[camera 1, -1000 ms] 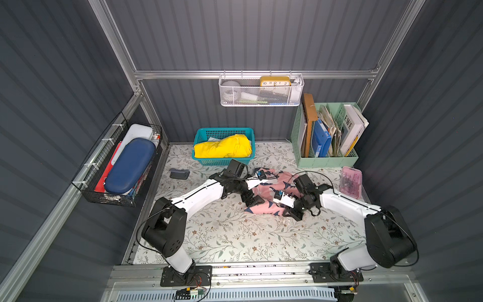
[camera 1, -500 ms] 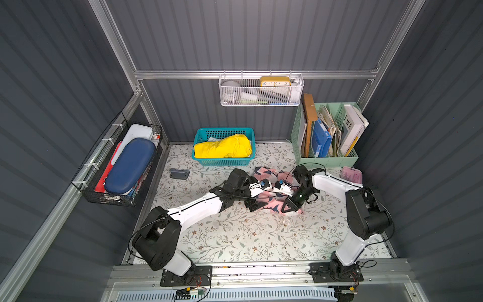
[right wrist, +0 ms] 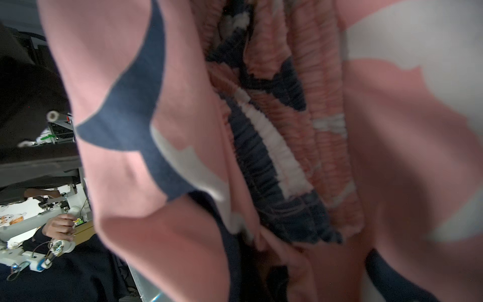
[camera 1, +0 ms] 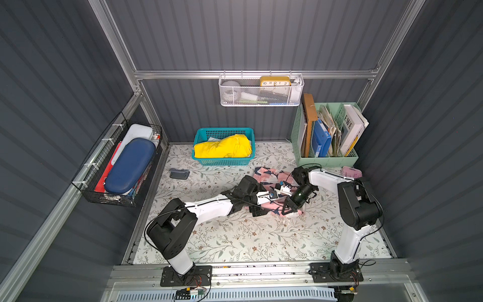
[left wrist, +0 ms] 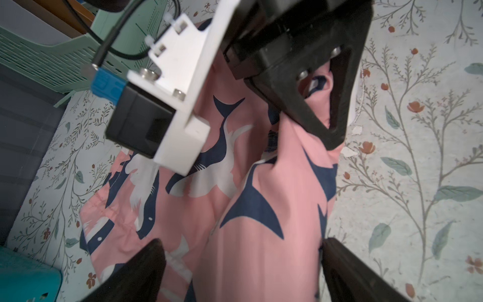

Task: Roll up the shorts
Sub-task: Roll the shorts at the center of the board.

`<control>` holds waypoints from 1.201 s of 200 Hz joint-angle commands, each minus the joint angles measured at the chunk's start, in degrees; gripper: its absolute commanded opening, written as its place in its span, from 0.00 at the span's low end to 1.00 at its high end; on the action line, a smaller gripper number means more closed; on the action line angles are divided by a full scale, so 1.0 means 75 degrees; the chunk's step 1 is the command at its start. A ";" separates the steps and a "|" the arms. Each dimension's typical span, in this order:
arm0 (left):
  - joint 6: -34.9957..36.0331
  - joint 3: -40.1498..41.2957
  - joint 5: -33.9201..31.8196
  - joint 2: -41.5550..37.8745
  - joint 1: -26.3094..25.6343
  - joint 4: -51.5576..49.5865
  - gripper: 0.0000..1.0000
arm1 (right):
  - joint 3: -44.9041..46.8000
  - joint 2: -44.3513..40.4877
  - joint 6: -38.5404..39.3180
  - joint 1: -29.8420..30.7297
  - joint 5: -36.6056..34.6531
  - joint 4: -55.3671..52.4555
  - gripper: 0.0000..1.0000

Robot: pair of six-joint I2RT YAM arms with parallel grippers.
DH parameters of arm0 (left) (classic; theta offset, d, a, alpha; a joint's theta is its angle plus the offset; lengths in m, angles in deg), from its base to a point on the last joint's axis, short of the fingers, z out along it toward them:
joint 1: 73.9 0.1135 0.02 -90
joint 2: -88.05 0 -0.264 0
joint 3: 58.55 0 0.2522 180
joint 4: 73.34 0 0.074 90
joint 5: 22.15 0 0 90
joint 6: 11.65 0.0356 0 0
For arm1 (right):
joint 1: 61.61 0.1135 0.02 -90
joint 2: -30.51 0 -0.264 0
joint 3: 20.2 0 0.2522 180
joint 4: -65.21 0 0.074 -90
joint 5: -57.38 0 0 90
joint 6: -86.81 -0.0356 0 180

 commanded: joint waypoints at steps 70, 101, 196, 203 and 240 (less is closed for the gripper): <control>0.0137 -0.0430 -0.0136 0.1187 -0.0078 0.0227 0.91 | -0.0257 0.0068 0.0096 -0.0099 0.0496 -0.0515 0.00; 0.0209 -0.0383 -0.0194 0.1341 -0.0061 0.0249 0.87 | -0.0153 -0.0094 0.0086 -0.0099 0.0475 -0.0386 0.00; -0.0053 -0.0765 -0.0022 0.1740 -0.0066 -0.0841 0.28 | 0.0204 -0.0715 -0.0779 -0.0078 0.0058 0.0663 0.14; -0.0082 -0.0803 0.0013 0.1721 -0.0060 -0.0911 0.27 | 0.0277 -0.0808 -0.0898 -0.0078 -0.0043 0.0847 0.18; -0.0184 -0.0875 0.0154 0.1421 -0.0066 -0.1283 0.25 | 0.0709 -0.1305 -0.1318 -0.0220 -0.0450 0.1627 0.30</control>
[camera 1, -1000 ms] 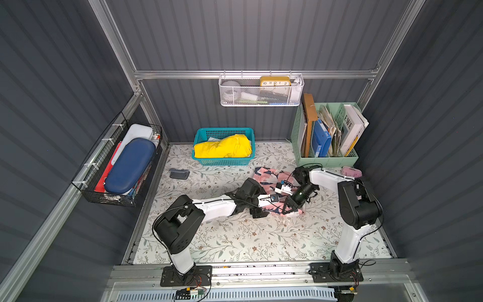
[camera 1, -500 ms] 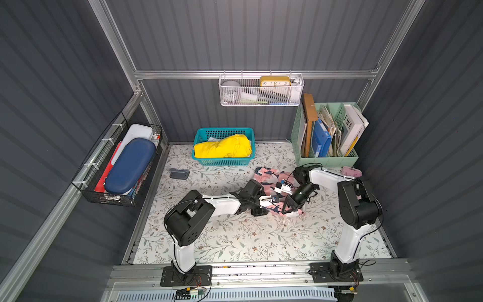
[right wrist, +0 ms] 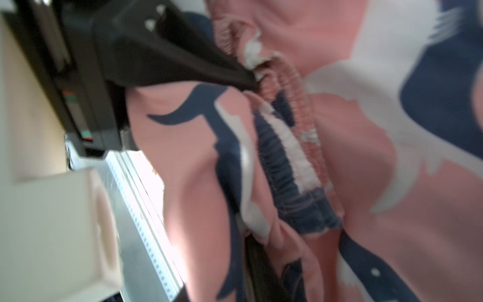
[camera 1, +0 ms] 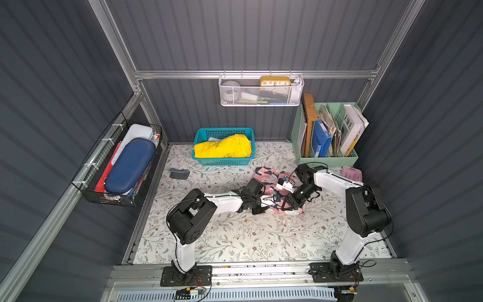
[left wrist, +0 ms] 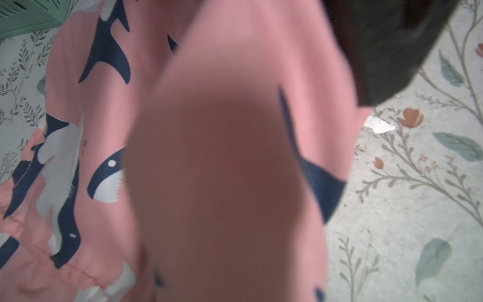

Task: Roll up the shorts
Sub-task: Roll the shorts at the center of the board.

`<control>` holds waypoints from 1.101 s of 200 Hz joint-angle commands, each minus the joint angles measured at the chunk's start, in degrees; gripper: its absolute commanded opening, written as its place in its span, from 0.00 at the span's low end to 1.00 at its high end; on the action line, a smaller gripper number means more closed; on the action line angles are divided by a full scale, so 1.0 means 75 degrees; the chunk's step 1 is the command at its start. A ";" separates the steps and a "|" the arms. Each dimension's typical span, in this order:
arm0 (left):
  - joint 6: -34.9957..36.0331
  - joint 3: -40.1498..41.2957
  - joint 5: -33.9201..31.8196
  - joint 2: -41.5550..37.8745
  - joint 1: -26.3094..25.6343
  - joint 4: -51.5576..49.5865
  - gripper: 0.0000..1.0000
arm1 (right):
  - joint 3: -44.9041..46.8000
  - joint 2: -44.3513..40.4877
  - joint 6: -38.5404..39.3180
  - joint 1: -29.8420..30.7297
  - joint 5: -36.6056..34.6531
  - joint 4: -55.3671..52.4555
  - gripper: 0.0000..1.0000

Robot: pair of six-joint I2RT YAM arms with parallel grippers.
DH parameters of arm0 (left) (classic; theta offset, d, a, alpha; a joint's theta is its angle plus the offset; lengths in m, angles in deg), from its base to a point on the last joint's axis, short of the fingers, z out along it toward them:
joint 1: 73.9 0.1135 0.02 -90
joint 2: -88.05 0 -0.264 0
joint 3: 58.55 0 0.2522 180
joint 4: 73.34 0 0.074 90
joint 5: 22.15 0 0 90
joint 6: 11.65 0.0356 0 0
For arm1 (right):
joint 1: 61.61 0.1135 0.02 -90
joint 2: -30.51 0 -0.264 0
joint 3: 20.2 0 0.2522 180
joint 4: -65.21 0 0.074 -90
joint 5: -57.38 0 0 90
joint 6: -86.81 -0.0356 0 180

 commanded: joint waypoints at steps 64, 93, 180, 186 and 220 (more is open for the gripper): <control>-0.0390 -0.0403 0.0551 -0.0344 0.0003 -0.2085 0.24 | 0.1294 -0.1906 -0.0736 -0.0359 -0.1084 0.2456 0.33; -0.0549 -0.0621 0.1127 -0.0310 0.0095 -0.2574 0.22 | 0.2016 -0.3052 -0.0631 -0.0372 -0.1673 0.3249 0.36; -0.0644 -0.3390 0.2595 0.1461 0.0590 -0.5900 0.26 | 0.4112 -0.6239 0.1116 -0.0183 -0.1743 0.5135 0.42; -0.0662 -0.3579 0.2621 0.1635 0.0604 -0.6090 0.26 | 0.4314 -0.6443 0.1205 -0.0103 -0.1757 0.5308 0.44; -0.0610 -0.3961 0.2832 0.2094 0.0626 -0.6597 0.27 | 0.4623 -0.7022 0.1975 0.0415 -0.1686 0.5332 0.52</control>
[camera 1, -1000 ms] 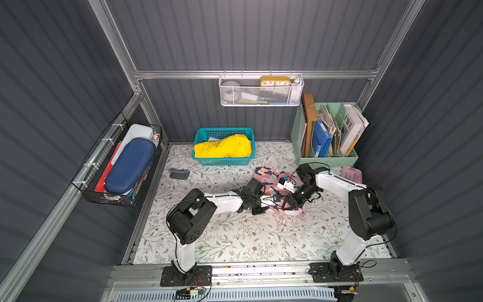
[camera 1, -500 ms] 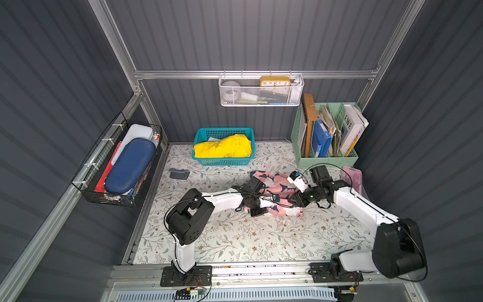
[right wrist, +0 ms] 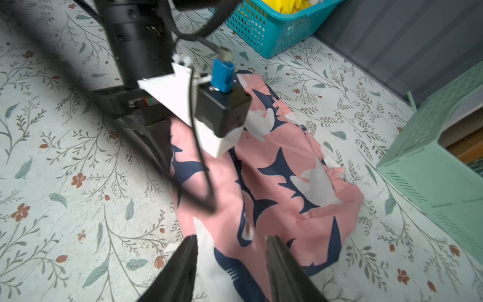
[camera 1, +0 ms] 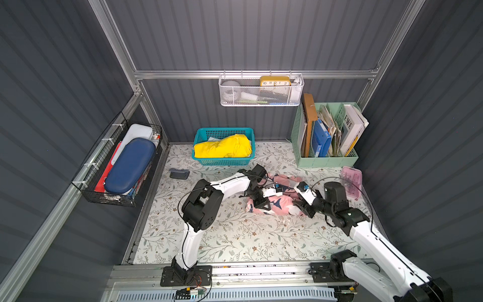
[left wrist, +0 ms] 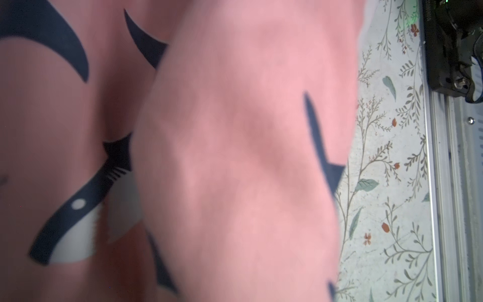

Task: Roll up the shorts
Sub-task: Roll the shorts at the center of the board.

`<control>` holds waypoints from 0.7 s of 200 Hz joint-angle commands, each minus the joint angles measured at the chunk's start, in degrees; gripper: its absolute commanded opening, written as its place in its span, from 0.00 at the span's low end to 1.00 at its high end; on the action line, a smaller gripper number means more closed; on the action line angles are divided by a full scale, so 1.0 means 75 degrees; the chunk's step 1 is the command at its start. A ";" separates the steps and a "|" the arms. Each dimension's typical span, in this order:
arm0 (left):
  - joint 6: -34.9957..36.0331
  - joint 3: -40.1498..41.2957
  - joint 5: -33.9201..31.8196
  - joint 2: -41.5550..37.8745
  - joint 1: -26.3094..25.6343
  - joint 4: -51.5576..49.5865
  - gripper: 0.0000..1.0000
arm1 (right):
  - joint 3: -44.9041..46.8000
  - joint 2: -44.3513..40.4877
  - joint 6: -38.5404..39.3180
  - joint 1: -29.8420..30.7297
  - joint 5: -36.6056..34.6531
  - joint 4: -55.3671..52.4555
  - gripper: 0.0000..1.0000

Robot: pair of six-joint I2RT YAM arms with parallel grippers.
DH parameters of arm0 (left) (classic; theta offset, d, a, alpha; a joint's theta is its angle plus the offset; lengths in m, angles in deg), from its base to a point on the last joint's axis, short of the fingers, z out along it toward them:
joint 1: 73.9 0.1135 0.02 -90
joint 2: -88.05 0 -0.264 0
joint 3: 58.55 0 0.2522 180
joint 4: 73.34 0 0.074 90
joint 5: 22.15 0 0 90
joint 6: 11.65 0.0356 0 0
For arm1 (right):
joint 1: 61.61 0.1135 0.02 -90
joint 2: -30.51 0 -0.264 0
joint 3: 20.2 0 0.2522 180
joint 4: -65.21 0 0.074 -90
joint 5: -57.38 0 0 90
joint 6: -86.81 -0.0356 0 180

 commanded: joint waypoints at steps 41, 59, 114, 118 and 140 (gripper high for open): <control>-0.0017 -0.0730 0.0911 0.0757 0.0168 -0.1824 0.30 | 0.0136 -0.0157 0.1892 0.1165 -0.0269 -0.0222 0.60; -0.0038 -0.0982 0.0962 0.1054 0.0200 -0.2096 0.32 | 0.0144 -0.0005 0.2116 0.1456 -0.0618 -0.0397 0.64; -0.0171 -0.1537 0.0721 0.1857 0.0230 -0.2559 0.34 | 0.0433 0.0342 0.2971 0.2032 -0.2020 -0.0058 0.68; -0.0181 -0.1542 0.0702 0.1895 0.0232 -0.2578 0.33 | 0.0463 0.0378 0.3000 0.2056 -0.2136 0.0058 0.69; -0.0193 -0.1578 0.0661 0.2008 0.0278 -0.2608 0.33 | 0.0438 0.0787 0.3224 0.2106 -0.2293 0.0173 0.70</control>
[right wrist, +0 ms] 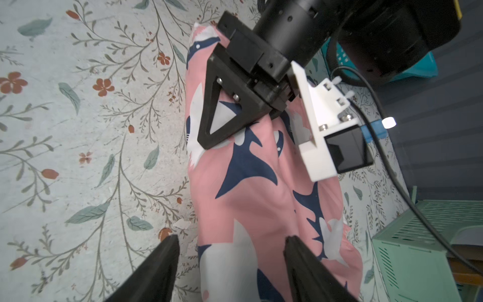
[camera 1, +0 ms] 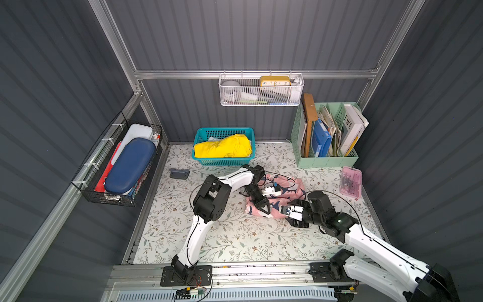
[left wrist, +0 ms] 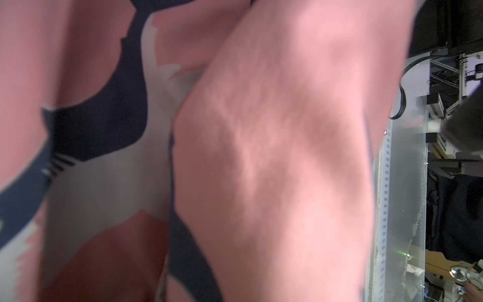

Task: Roll up the shorts
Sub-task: Roll the shorts at the center of the board.

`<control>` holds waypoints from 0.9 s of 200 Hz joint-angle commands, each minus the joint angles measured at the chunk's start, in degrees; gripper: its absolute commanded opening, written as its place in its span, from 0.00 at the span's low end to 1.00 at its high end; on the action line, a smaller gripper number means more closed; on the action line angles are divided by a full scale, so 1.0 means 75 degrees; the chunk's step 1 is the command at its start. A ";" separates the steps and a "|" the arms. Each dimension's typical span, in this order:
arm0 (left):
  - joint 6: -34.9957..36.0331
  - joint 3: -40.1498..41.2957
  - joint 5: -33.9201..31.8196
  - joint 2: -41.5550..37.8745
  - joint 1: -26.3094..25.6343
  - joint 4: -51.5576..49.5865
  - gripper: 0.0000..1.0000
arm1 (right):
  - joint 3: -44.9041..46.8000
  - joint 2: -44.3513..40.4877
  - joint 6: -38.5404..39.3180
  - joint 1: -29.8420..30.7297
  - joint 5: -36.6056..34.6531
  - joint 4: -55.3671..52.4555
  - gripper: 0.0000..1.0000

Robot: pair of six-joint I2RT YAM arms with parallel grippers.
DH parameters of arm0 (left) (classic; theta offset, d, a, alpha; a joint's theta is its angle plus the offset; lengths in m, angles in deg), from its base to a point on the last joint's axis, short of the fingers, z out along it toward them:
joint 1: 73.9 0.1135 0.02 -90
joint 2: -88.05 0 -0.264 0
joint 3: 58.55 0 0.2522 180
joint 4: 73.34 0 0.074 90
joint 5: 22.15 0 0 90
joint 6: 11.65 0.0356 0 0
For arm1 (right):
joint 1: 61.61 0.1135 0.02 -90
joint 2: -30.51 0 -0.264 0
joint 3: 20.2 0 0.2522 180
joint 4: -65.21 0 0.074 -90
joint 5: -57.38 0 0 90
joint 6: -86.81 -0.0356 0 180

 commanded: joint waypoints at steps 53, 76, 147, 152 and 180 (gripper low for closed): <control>-0.0071 0.0106 -0.0436 0.0605 0.0066 -0.0319 0.34 | 0.0043 0.1831 0.0672 0.0132 -0.0978 0.1291 0.71; -0.0076 0.0210 -0.0431 0.0518 0.0059 -0.0271 0.34 | -0.0306 0.2616 0.0532 0.0166 -0.1431 0.1231 0.71; -0.0097 0.0572 -0.0224 0.0143 0.0125 -0.0046 0.42 | -0.0597 0.3673 0.0387 0.0085 -0.1330 0.0932 0.29; -0.0117 0.0683 -0.0218 0.0059 0.0145 0.0037 0.48 | -0.0636 0.3714 0.0383 0.0084 -0.1266 0.0851 0.18; -0.0287 0.1431 -0.0422 -0.0708 0.0222 0.0735 0.78 | -0.0628 0.3648 0.0375 0.0018 -0.0945 0.0788 0.00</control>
